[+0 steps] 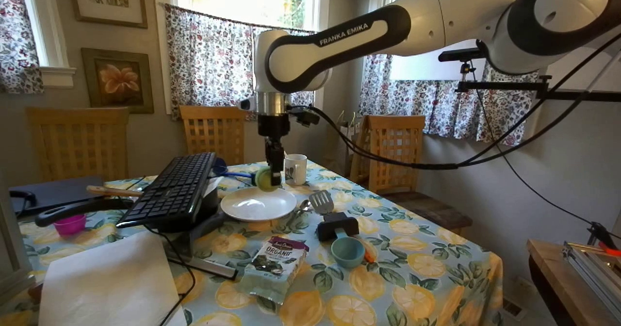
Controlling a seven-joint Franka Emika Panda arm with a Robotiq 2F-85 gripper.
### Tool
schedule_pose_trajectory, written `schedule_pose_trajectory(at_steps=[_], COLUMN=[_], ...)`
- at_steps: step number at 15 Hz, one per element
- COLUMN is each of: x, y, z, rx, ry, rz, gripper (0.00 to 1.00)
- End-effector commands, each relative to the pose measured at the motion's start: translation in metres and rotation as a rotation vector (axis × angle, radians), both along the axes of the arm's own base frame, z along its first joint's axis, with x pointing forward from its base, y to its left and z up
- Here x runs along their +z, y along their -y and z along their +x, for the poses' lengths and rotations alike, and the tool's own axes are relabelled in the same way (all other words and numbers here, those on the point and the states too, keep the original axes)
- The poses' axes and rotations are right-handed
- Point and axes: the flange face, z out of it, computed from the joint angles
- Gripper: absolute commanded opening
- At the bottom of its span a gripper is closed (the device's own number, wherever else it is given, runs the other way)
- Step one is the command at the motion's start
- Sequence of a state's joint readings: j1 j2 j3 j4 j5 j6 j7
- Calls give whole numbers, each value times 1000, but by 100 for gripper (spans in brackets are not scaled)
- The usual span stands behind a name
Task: Pick up the light green ball and put it inside the small light blue bowl
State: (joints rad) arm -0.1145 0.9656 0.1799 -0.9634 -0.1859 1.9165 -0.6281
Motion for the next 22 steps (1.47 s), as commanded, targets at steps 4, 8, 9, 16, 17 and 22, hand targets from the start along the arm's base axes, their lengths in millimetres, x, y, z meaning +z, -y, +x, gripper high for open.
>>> schedule_pose_trajectory(at_steps=[4,8,9,16,17,22], x=[-1,-9,-9,7,10,22], y=[-12,-52,-59,-92,-93,-97], z=[-12,-39,-46,-109,-120,-183], rx=[-147,-153,-144,-101,-102,-181], ry=[29,13,4,-17,-23,-44], rz=[-20,-6,-7,-66,-82,-170], gripper=[41,41,41,41,41,41])
